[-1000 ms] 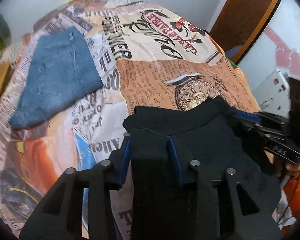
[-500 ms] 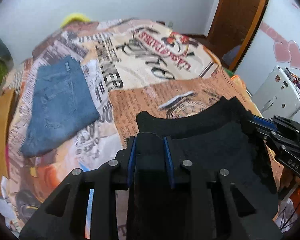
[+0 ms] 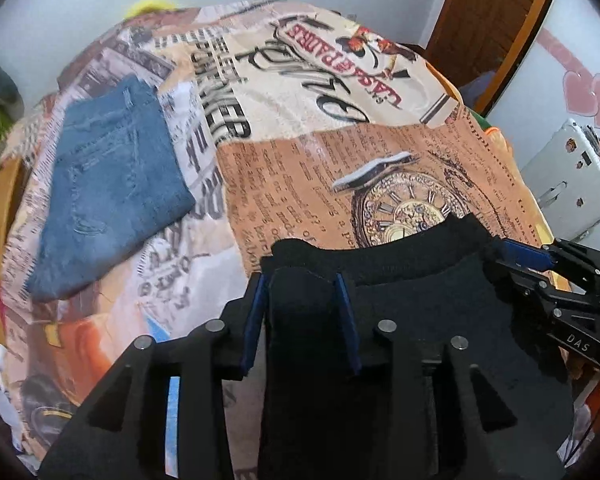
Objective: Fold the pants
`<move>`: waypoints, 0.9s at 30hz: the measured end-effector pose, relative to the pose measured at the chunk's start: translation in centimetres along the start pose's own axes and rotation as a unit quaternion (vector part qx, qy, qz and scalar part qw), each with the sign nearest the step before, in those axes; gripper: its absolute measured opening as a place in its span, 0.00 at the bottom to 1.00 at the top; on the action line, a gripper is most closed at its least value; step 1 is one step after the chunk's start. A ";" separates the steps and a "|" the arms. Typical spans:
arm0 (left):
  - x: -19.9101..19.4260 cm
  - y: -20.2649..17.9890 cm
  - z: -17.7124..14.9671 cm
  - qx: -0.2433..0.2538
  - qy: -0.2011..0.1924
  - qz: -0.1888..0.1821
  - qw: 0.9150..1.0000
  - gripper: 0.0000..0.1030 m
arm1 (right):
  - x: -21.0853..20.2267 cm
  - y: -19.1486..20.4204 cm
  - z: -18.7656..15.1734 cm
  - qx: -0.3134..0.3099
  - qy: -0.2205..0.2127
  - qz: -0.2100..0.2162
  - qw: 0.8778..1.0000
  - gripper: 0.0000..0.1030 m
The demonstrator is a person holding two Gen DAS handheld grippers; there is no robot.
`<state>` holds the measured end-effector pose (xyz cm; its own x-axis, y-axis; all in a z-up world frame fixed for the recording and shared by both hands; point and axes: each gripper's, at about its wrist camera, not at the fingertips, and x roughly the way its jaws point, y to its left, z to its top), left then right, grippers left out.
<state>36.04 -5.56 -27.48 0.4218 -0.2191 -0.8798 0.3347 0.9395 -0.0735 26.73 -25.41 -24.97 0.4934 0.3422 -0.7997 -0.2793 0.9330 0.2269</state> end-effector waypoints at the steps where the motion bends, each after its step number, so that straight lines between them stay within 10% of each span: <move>1: -0.7 -0.2 0.0 0.007 -0.008 0.012 1.000 0.35 | -0.3 0.0 0.0 0.001 0.000 -0.003 1.000 0.33; 12: -7.2 0.7 -1.9 0.019 -0.053 0.029 0.998 0.68 | -6.2 0.2 -0.3 0.007 -0.043 -0.012 0.999 0.53; 27: -6.2 2.4 -7.6 -0.033 0.004 -0.026 0.999 0.69 | -5.9 1.3 -7.0 0.050 0.014 0.017 0.998 0.60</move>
<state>27.82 0.07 -25.81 0.3986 -0.2657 -0.8778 0.2988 0.9425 -0.1496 17.70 -26.98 -23.80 0.4609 0.3712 -0.8061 -0.2104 0.9281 0.3071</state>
